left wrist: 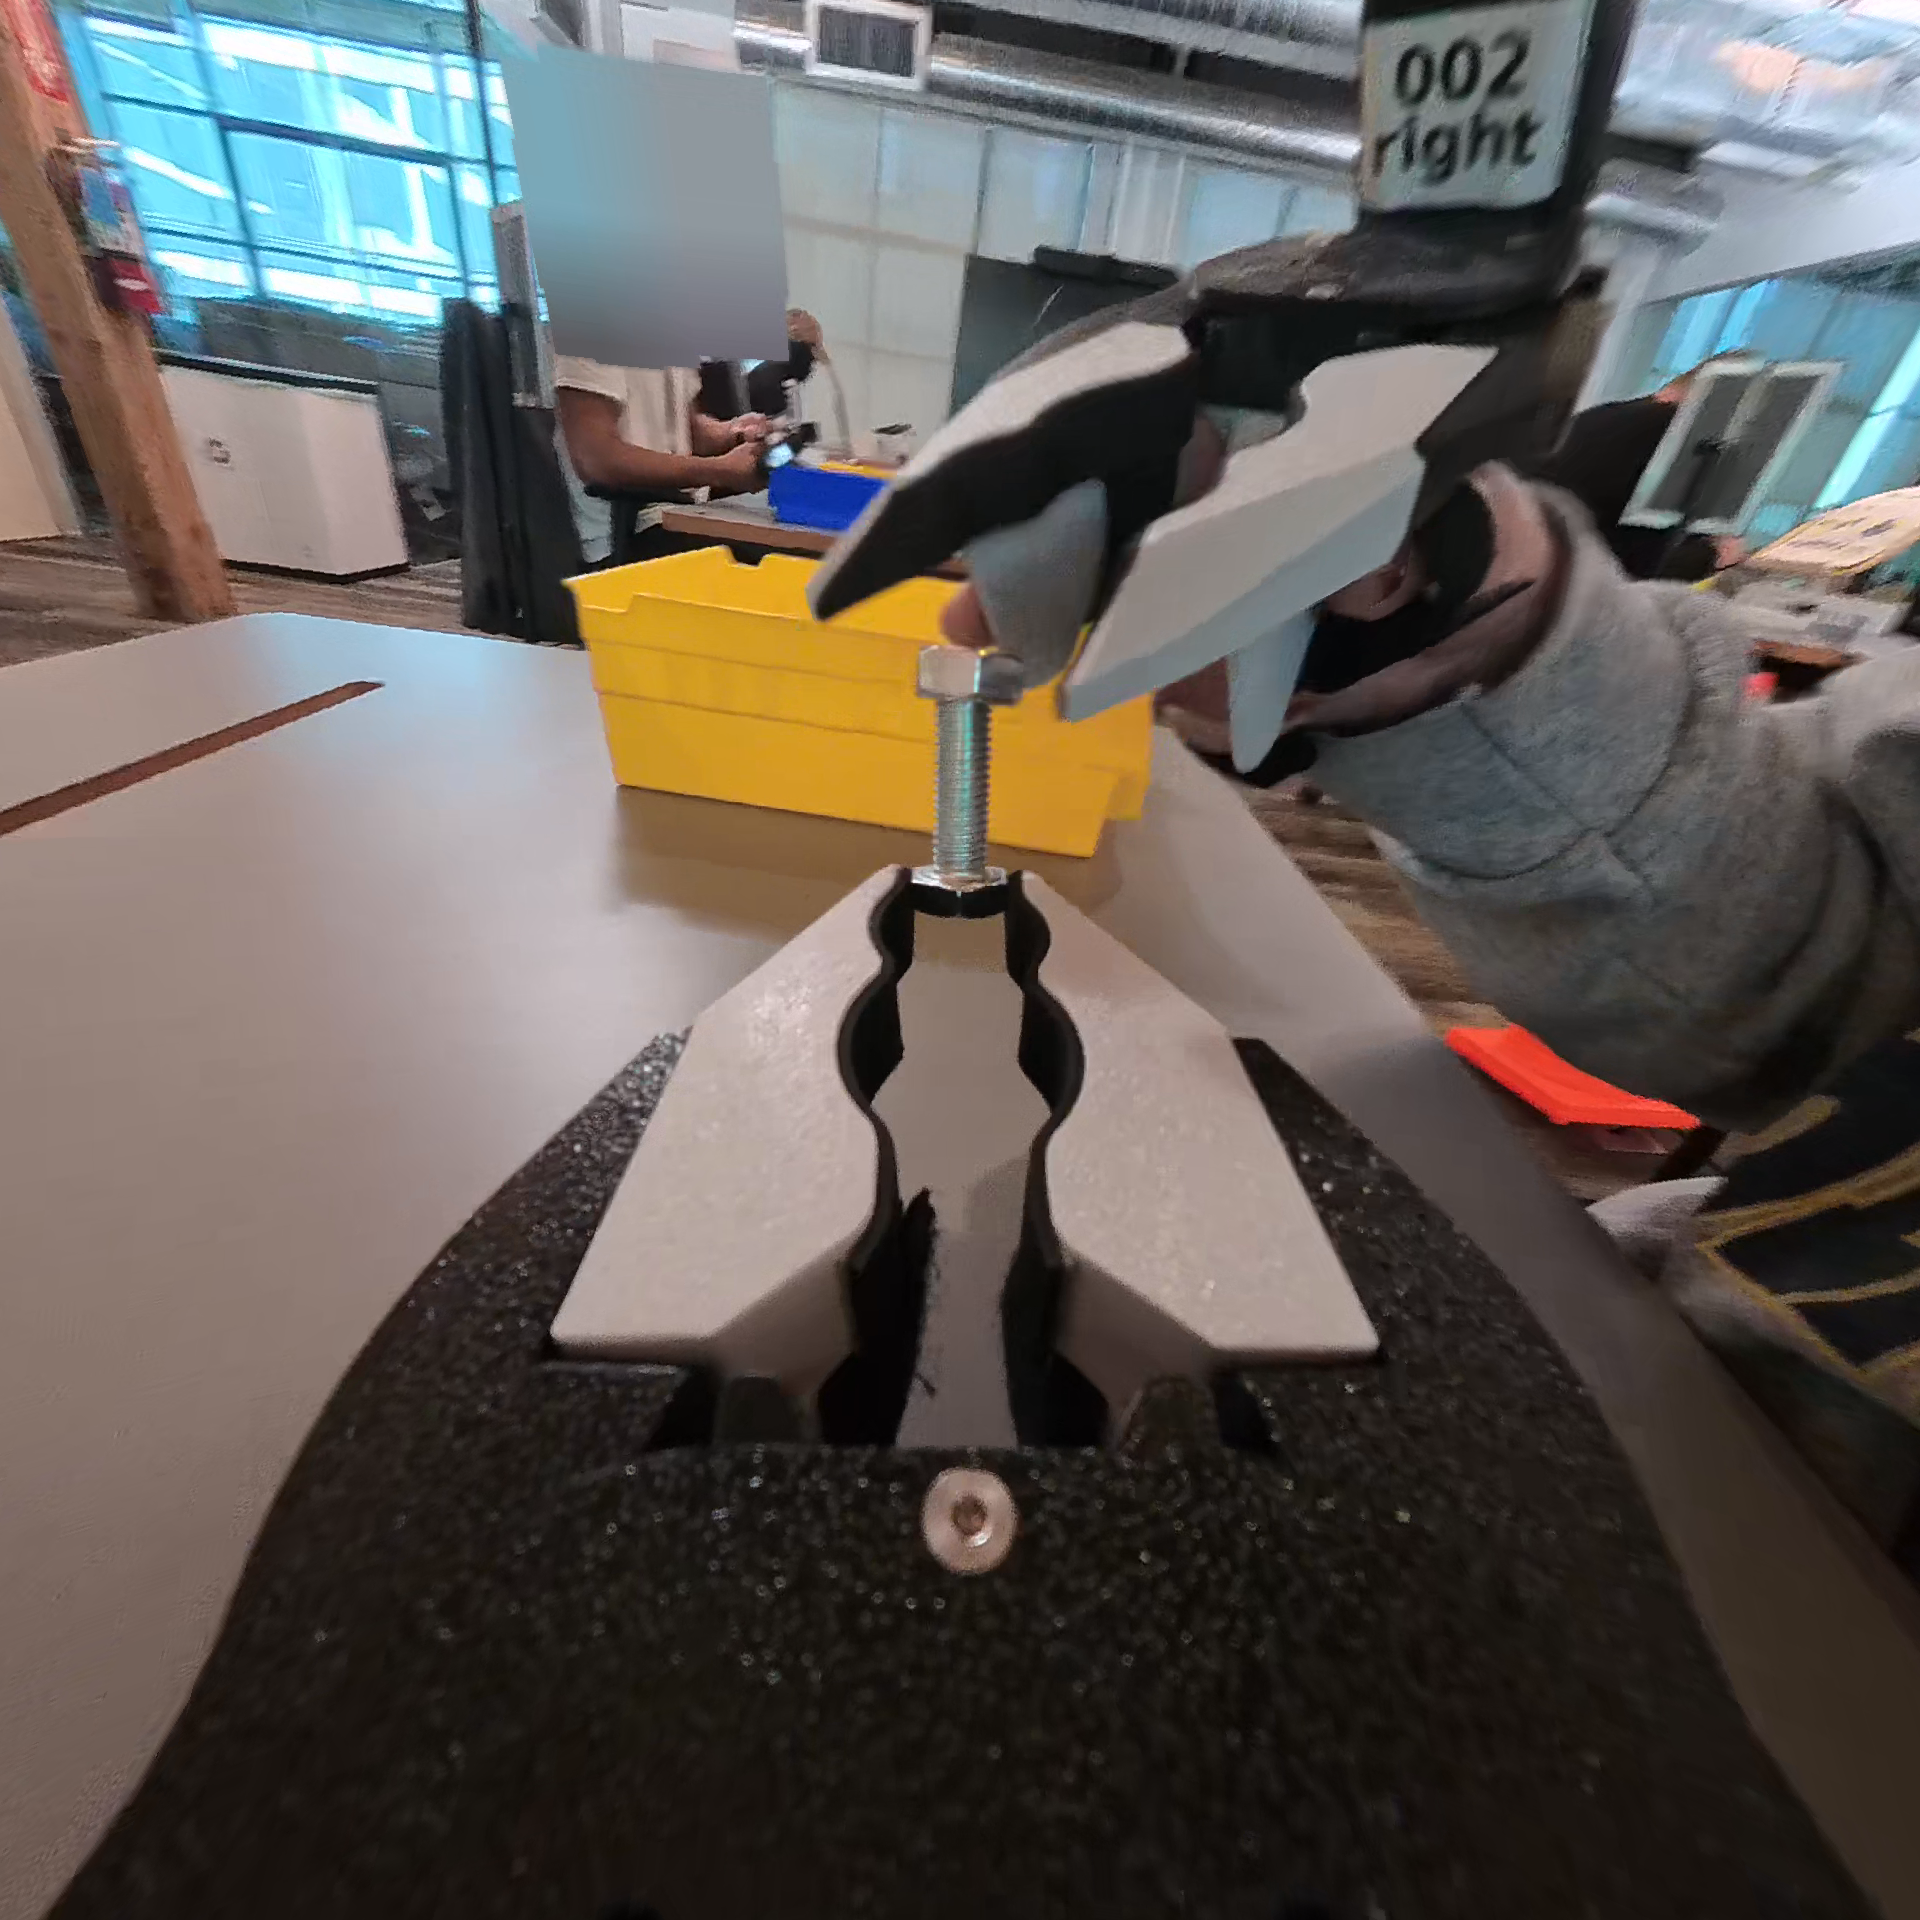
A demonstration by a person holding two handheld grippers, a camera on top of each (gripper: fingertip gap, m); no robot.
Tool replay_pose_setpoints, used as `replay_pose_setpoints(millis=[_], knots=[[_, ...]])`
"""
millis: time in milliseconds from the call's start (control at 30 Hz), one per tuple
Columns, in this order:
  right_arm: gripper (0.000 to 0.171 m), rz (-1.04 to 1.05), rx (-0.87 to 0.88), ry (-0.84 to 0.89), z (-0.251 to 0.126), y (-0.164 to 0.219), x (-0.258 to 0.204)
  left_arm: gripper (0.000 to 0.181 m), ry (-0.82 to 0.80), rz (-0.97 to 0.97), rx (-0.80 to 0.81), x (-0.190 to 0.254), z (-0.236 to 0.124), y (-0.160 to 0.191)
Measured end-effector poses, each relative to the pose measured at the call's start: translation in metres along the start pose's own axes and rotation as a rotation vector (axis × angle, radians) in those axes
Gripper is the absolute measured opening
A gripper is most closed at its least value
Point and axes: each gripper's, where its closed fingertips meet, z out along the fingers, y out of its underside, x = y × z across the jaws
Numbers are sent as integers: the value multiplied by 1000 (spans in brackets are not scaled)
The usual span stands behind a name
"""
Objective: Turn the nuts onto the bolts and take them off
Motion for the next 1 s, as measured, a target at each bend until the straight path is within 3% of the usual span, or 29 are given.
replay_pose_setpoints(millis=[67,233,433,733,1000], knots=[[58,-62,91,-91,-8,-10,-13,15,136,-59,39,15,-2,-6],[57,-46,296,-477,-39,-25,-55,15,512,-219,128,60,-14,-23],[38,-12,309,-627,-41,-19,-71,15,649,-255,129,78,-19,-25],[19,21,301,-627,-36,-17,-68,15,617,-244,127,74,-18,-25],[18,35,273,-228,-11,-15,-27,15,201,-86,110,26,-5,-19]])
